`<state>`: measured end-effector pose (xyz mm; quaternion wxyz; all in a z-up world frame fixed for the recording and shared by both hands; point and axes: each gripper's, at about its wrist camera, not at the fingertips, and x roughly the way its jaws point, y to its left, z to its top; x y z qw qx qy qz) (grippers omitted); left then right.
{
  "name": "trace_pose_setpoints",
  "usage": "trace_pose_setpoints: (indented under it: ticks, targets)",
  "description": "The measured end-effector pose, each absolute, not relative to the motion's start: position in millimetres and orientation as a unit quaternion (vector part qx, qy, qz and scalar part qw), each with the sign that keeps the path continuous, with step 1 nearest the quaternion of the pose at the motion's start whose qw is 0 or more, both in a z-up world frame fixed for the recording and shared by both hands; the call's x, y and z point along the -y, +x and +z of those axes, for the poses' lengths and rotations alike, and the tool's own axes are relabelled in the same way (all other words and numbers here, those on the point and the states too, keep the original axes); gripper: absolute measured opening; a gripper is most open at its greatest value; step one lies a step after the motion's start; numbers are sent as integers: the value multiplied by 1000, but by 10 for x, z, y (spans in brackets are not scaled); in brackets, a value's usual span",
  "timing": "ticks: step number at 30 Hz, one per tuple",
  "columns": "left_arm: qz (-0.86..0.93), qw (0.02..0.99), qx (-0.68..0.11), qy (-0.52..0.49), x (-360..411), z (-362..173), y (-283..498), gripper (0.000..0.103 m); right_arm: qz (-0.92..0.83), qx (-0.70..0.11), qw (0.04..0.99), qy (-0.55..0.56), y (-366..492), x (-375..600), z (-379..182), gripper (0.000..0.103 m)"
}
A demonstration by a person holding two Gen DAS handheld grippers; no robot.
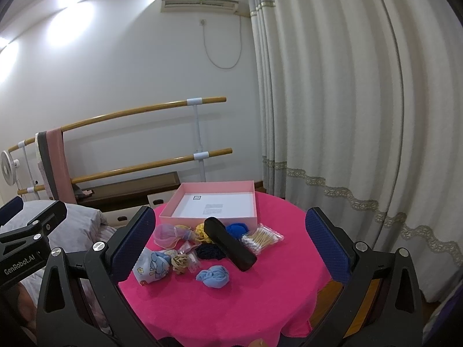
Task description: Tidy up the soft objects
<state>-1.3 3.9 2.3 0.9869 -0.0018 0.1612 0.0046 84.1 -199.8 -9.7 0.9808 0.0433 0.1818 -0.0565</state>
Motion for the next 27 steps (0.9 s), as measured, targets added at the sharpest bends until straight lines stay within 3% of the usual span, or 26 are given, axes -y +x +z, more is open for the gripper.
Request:
trace_pose_setpoints:
  ticks: [27]
  targets:
    - [3, 988, -156, 7, 21, 9, -20, 103, -57, -184, 980, 45, 847, 2023, -102, 103]
